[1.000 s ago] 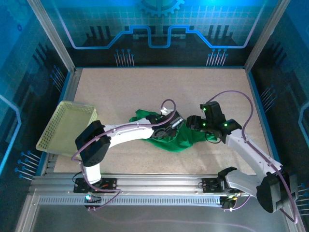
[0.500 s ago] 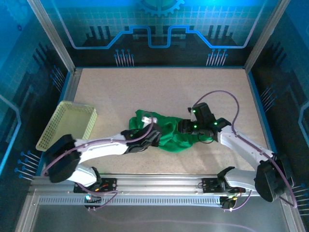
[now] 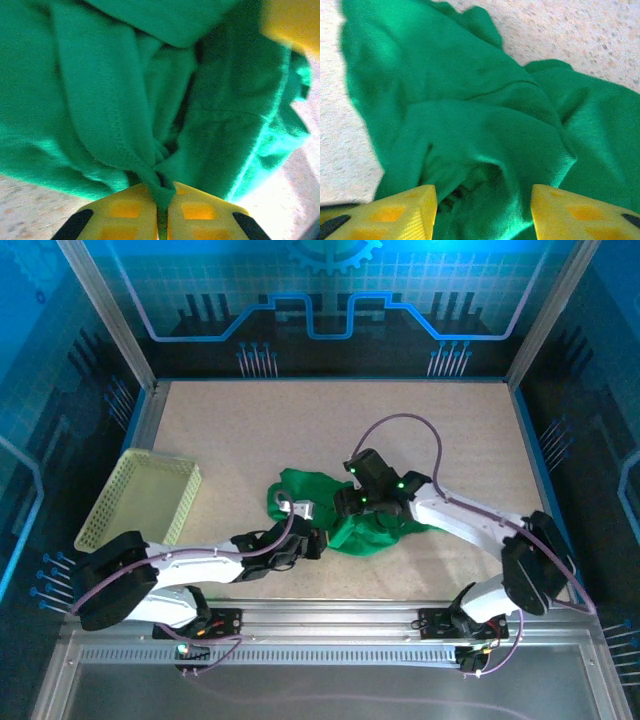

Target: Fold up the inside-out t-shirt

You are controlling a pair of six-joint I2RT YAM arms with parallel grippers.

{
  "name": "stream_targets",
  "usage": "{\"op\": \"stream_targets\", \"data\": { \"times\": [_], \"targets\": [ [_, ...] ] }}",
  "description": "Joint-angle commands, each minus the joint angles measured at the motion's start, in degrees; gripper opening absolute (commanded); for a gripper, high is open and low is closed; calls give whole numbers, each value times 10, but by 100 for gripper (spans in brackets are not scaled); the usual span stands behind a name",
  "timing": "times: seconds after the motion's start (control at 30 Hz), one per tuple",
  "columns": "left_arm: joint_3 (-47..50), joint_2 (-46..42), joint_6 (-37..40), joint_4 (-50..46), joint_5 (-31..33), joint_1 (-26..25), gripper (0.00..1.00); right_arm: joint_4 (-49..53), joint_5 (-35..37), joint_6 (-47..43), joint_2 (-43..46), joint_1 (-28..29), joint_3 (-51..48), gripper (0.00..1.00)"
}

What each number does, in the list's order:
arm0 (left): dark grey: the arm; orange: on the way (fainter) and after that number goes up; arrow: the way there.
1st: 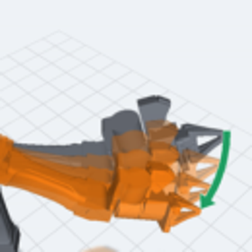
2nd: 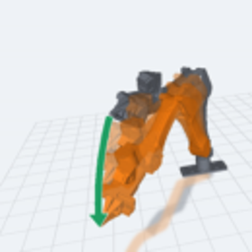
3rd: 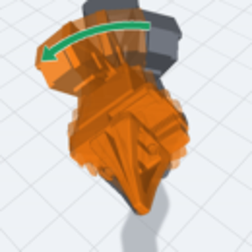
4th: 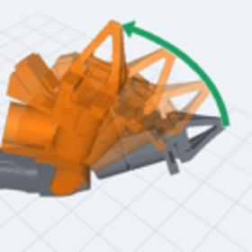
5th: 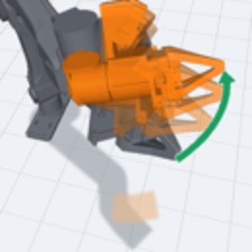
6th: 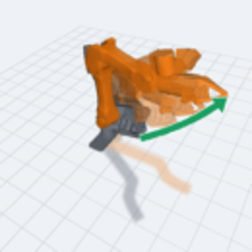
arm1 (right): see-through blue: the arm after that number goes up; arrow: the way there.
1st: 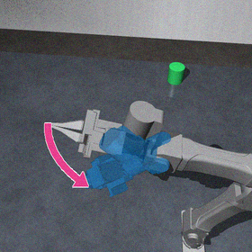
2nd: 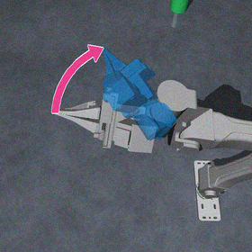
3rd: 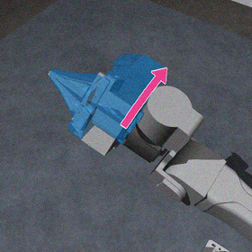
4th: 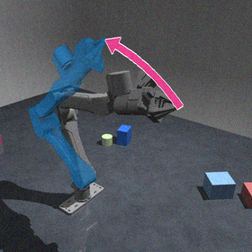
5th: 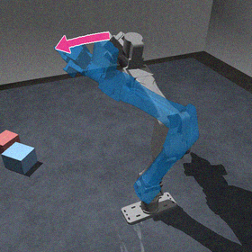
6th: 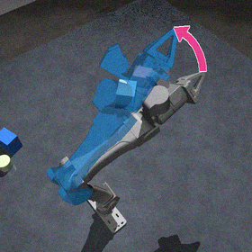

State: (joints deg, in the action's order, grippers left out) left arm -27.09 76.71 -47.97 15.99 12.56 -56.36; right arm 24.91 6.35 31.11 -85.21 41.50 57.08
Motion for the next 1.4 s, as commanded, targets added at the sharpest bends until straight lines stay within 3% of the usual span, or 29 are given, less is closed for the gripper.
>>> {"op": "stream_targets", "data": {
  "times": [0.0,0.1,0.37,0.67,0.9,1.2,1.37],
  "targets": [
    [-7,29,5,52,-45,-8,14,32,32,21,-27,-19,2,44],
    [-8,47,2,49,-51,-13,16,43,43,43,-14,-37,-19,37],
    [-19,110,4,64,-69,-28,18,32,13,48,52,-85,-94,37],
    [-11,86,15,64,-45,-36,22,88,35,10,134,-17,-45,43],
    [1,46,28,43,-3,-36,27,109,62,27,35,60,14,38],
    [29,19,16,36,17,-36,33,120,139,15,-67,61,37,41],
    [34,24,10,40,17,-36,35,111,138,2,-93,62,36,37]
  ]
}}
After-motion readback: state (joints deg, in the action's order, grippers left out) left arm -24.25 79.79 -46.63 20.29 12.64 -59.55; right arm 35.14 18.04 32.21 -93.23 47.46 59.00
